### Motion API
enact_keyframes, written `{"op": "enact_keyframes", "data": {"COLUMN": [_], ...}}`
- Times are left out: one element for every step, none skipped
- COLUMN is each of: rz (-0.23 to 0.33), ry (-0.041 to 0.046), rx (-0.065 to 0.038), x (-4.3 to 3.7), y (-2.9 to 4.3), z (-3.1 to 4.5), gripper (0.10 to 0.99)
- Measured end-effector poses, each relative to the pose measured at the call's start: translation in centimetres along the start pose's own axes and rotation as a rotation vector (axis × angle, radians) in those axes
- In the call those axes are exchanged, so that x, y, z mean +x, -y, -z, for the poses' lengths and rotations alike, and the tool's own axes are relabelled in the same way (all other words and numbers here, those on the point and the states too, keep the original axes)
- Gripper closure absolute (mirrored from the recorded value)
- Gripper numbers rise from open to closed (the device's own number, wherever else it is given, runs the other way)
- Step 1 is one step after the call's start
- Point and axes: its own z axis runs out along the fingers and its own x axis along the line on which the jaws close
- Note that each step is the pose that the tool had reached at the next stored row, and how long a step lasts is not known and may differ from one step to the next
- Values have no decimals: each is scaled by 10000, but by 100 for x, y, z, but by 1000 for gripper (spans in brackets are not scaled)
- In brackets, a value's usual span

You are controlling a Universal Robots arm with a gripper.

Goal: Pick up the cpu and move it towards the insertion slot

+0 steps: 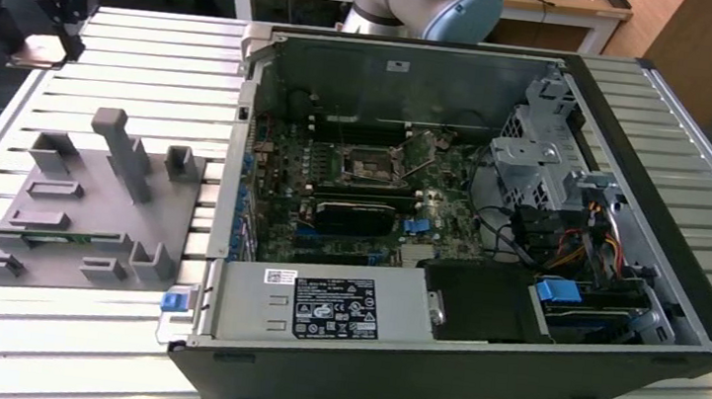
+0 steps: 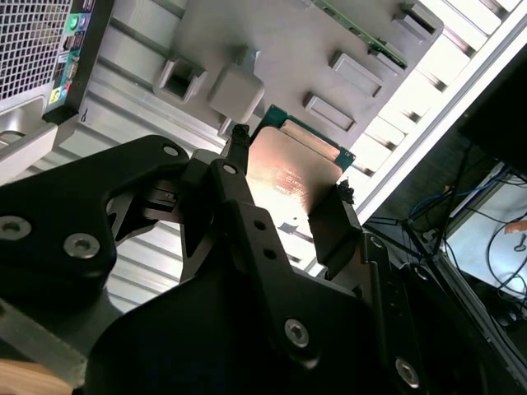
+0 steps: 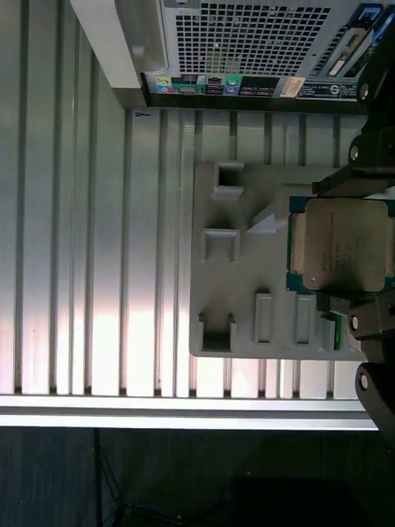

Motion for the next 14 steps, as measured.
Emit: {"op": "enact_keyframes", "data": {"rz": [1,2,3,4,5,5,7,8,9,10,11,11,12,14], "ry": [0,0,0,0,0,0,0,0,0,0,1,0,1,0], "rx": [0,0,0,0,1,0,0,1,0,0,0,0,0,0], "x": [-6,-13,-19,-25,-31,-37,-43,-49,-54,-59,-64,-69,-75,-81], "y": [0,0,0,0,0,0,0,0,0,0,0,0,0,1], "z": [0,0,0,0,1,1,1,1,1,1,0,1,1,1], "gripper": [545,545,545,545,545,545,545,545,545,545,545,545,545,545]}}
